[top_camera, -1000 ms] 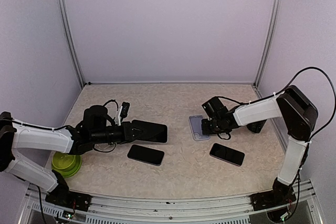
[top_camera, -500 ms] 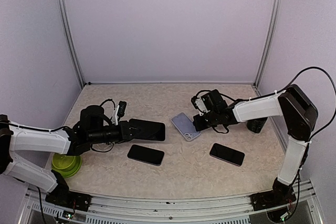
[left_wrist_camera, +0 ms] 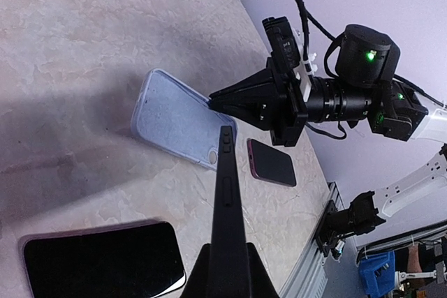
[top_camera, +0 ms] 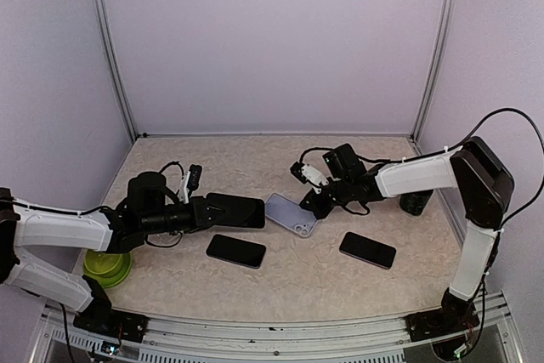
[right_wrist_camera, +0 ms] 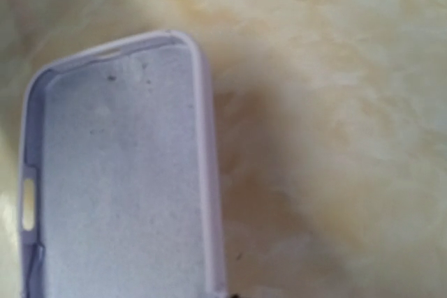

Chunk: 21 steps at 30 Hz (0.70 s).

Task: Put the phone into the phone case
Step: Place the phone case at the center of the board.

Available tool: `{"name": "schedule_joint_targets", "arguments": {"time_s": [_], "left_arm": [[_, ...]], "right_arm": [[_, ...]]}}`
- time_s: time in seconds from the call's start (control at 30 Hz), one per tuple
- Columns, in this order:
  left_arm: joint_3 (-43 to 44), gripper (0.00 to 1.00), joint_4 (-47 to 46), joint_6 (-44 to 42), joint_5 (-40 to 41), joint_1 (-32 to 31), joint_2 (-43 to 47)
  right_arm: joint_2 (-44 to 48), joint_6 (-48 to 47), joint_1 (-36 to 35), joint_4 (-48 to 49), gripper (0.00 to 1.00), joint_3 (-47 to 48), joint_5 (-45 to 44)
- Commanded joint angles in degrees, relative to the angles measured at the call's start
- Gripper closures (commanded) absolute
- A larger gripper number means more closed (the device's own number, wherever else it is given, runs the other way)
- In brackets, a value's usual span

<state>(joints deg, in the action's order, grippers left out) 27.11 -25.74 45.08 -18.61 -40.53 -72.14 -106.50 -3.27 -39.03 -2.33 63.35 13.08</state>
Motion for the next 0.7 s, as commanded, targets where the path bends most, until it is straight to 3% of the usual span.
{"name": "schedule_joint_targets", "arguments": {"time_s": [0.0,0.4,0.67], "left_arm": [[0.5,1.0,-4.9,0.7,-0.5,0.3,0.7],[0.7,1.0,-6.9,2.3,-2.2,0.3,-1.6],[1.4,1.0,-6.9,2.3,-2.4,0.3,-2.4]], "right_arm": [[-2.3,-8.1,-0.7,-4.4,1.0,3.5,2.2],[-7.3,-13.0,-2.7,-8.4,1.0,8.6,-5.7],[-7.8,-8.1,-2.7,-7.0,0.58,9.8,-8.2]]}}
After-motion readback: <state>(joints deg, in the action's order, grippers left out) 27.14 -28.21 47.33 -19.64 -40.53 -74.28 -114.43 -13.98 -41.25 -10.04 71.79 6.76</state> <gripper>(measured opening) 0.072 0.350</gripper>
